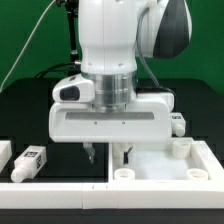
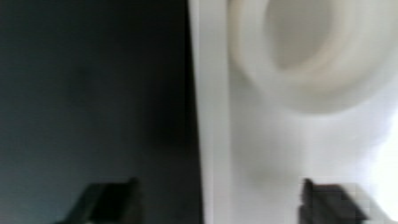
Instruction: Assemble one leg
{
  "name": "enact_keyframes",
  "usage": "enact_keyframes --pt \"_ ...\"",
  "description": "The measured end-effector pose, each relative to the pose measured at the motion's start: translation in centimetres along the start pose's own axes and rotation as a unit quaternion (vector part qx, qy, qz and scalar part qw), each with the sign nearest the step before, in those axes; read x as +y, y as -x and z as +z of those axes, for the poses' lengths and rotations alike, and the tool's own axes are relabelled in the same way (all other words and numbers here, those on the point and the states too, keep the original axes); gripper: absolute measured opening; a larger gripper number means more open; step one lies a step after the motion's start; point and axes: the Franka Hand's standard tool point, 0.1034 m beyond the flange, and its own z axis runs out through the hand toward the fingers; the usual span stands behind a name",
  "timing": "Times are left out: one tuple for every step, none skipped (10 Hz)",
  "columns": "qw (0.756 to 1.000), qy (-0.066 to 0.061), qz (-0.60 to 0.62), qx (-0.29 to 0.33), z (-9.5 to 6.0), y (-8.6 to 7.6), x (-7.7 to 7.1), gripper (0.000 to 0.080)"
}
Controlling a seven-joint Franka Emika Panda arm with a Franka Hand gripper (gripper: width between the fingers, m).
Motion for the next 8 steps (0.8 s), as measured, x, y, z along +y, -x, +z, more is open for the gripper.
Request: enact_keyframes --pt "1.0 -0.004 0.006 -0.01 -1.4 1.5 -1.1 0.0538" --pt "1.0 -0.005 0.017 -0.005 -2.6 2.4 -2.2 0.0626" --pt "1.0 -0.004 0.027 -0.004 -2.7 2.7 -2.3 0.0642" --pt "1.0 -0.004 0.025 -0.006 -2.3 2.6 -2.1 0.0642" --pt "1.0 -0.004 0.025 -0.011 -2.3 2.6 -2.1 0.0648" --pt "1.0 -0.005 0.028 -0.012 -2.2 2.8 -2.4 0.0649" --pt "0.998 -0.003 0.05 -0.04 -1.9 4.0 -3.7 0.0649" --pt "0.998 -0.003 0.038 -0.057 -1.8 5.3 -4.7 0.0649"
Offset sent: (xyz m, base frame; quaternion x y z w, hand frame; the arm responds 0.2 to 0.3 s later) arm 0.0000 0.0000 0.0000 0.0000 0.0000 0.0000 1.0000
